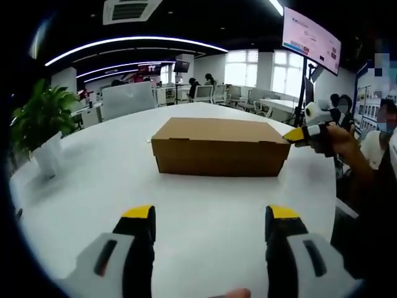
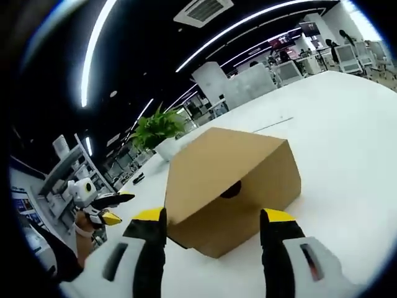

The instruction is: Operate the shoe box by opening the lid, removing the specified soft item, and placing it in the target area until the item is outside and the box remains undamaged.

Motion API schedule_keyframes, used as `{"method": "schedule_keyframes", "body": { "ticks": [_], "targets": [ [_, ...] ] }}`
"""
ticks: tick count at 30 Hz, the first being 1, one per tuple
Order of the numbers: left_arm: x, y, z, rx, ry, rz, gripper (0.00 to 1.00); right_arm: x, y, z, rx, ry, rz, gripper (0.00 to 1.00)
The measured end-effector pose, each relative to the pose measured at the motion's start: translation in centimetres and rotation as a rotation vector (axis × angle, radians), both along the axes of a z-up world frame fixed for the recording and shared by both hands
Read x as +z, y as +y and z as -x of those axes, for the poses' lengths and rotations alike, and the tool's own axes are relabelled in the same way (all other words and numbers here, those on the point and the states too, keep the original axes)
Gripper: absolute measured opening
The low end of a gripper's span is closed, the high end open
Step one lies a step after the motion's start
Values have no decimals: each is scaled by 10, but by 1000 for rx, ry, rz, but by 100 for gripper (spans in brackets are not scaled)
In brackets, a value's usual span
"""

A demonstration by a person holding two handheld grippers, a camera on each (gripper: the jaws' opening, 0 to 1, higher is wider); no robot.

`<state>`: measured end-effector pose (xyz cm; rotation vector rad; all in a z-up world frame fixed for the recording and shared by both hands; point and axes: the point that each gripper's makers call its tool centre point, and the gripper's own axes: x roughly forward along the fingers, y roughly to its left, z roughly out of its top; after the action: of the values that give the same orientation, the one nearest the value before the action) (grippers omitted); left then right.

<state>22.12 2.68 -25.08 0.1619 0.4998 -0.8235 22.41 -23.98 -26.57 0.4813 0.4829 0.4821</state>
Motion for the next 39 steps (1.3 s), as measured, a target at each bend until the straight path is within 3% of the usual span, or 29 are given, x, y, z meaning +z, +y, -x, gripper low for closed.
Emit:
{"method": "schedule_keyframes", "body": {
  "ticks": [17,29,39],
  "targets": [
    [-5,-1,-1,-3,13,-8,74,-1,1,-1,-4,21,-14,54],
    [-12,-2,-1,1,32,-5,74,-1,-17,-16,40,107,-95,51],
    [-17,7,-3,23,42,-13,74,-2,-25,-19,18,171,-188,44]
  ]
}}
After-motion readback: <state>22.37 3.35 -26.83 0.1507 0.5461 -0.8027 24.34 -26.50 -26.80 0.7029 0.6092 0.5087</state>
